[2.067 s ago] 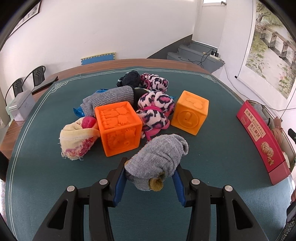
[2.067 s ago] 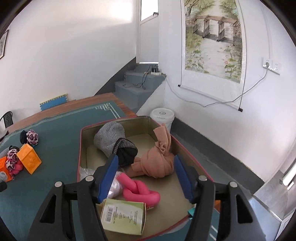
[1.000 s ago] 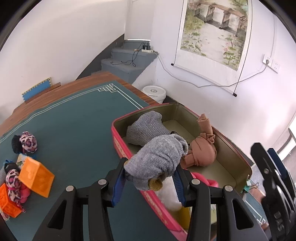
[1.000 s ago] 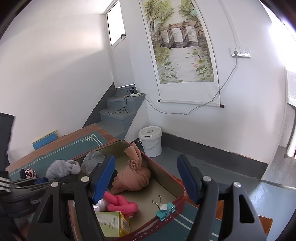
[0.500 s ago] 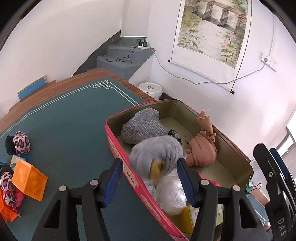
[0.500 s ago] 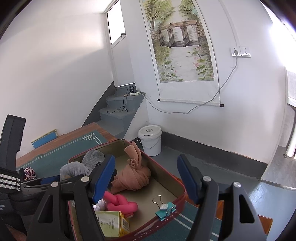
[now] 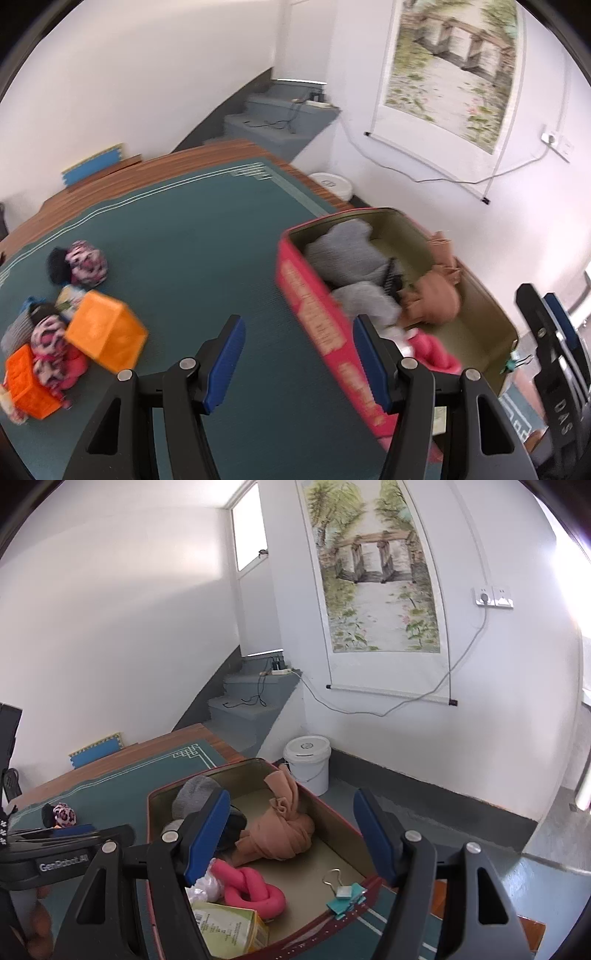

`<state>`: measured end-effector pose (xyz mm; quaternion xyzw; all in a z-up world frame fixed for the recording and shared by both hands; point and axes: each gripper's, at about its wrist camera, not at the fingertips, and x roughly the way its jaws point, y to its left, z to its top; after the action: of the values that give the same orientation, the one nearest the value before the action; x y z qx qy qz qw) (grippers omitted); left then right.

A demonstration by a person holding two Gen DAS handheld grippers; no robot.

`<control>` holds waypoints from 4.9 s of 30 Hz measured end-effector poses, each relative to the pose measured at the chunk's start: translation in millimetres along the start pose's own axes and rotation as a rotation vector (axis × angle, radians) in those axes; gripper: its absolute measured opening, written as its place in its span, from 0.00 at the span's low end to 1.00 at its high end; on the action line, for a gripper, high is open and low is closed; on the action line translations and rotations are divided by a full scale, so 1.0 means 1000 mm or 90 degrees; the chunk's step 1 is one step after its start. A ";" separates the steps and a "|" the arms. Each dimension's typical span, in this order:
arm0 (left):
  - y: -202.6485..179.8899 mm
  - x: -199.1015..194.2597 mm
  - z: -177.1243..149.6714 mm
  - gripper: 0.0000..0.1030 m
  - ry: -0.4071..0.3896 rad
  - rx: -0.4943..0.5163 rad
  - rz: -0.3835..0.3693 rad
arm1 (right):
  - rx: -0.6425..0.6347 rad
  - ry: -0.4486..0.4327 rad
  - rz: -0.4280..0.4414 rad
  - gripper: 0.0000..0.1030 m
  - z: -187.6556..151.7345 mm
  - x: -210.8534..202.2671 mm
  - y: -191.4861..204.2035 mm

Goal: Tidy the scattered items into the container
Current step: 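Move the left gripper to the pile and grasp the cream knit hat, then grasp the orange rubber cube with the right gripper while the left holds the hat, then carry the cube and hat into the tin and open both grippers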

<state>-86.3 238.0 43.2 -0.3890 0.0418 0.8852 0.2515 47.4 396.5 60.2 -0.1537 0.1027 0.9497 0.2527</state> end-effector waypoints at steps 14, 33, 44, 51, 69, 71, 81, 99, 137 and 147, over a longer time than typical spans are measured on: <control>0.150 -0.069 -0.052 0.60 -0.027 -0.134 0.131 | -0.048 0.001 0.015 0.71 -0.008 0.002 0.018; 0.307 -0.087 -0.108 0.60 -0.012 -0.266 0.205 | -0.106 0.010 0.011 0.71 -0.017 0.008 0.034; 0.299 -0.072 -0.098 0.60 -0.027 -0.213 0.177 | -0.116 0.010 0.017 0.72 -0.019 0.009 0.036; 0.292 -0.072 -0.104 0.60 -0.041 -0.190 0.181 | -0.129 0.009 0.014 0.72 -0.020 0.010 0.040; 0.309 -0.056 -0.113 0.68 -0.016 -0.224 0.137 | -0.170 -0.011 0.017 0.76 -0.025 0.007 0.050; 0.313 -0.053 -0.114 0.68 -0.006 -0.240 0.127 | -0.166 -0.010 0.017 0.76 -0.024 0.008 0.049; 0.303 -0.053 -0.112 0.57 -0.014 -0.217 0.159 | -0.165 -0.012 0.018 0.76 -0.032 0.003 0.050; 0.274 -0.095 -0.102 0.57 -0.079 -0.184 0.166 | -0.335 0.152 0.360 0.76 -0.028 0.004 0.186; 0.221 -0.095 -0.097 0.57 -0.098 -0.098 0.100 | -0.330 0.343 0.432 0.62 -0.070 0.082 0.262; 0.194 -0.098 -0.097 0.57 -0.108 -0.054 0.080 | -0.240 0.233 0.355 0.62 -0.033 0.032 0.193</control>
<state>-58.4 2.4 22.4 -0.3200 0.0068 0.9298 0.1817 -69.9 237.6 40.8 -0.3305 0.0073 0.9412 -0.0702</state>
